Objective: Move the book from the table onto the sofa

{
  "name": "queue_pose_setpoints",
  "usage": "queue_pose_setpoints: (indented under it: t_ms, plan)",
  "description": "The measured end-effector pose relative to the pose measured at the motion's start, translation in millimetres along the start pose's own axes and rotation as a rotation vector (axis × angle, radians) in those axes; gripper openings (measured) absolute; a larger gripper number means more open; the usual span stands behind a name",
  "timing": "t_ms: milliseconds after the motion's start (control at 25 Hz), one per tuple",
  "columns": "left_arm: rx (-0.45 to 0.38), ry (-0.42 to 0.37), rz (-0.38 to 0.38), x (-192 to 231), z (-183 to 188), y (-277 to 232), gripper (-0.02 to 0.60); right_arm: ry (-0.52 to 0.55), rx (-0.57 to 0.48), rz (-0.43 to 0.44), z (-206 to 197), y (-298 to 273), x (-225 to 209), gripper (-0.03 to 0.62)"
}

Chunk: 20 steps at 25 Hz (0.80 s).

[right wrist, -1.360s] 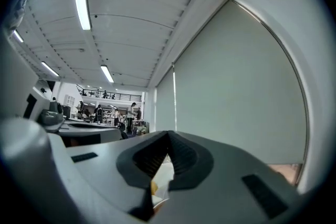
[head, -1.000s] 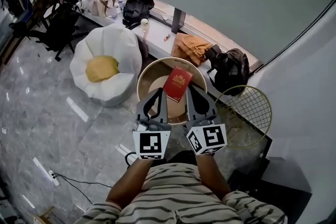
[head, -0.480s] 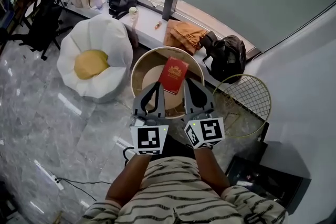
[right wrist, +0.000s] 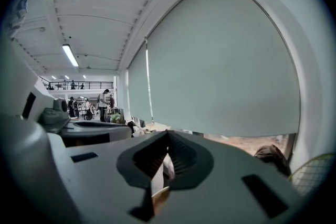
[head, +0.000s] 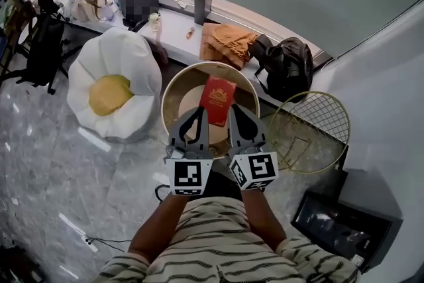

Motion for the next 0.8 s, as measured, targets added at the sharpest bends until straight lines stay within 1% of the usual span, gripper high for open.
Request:
queue_pose_setpoints:
  t_ms: [240, 360, 480, 640, 800]
  plan:
    - [0.052, 0.008, -0.036, 11, -28, -52, 0.005, -0.028, 0.030, -0.053, -26, -38, -33, 0.012]
    - [0.091, 0.022, -0.051, 17, -44, -71, 0.005, -0.044, 0.067, -0.073, -41, -52, -41, 0.012]
    - [0.121, 0.038, -0.084, 27, -62, -84, 0.005, -0.062, 0.101, -0.110, -60, -61, -45, 0.012]
    - [0.189, 0.060, -0.128, 38, -100, -96, 0.005, -0.078, 0.143, -0.162, -93, -70, -52, 0.012]
    - [0.254, 0.079, -0.177, 43, -145, -107, 0.005, -0.106, 0.191, -0.205, -135, -78, -61, 0.012]
Point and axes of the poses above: the fingertips, and each gripper's own axes: y backward along the fingers, x to its left, z out of its top, the point moved 4 cm from there along y, backward along the fingers, and after that the axes turned 10 degrees about -x, right-handed, at the moved point
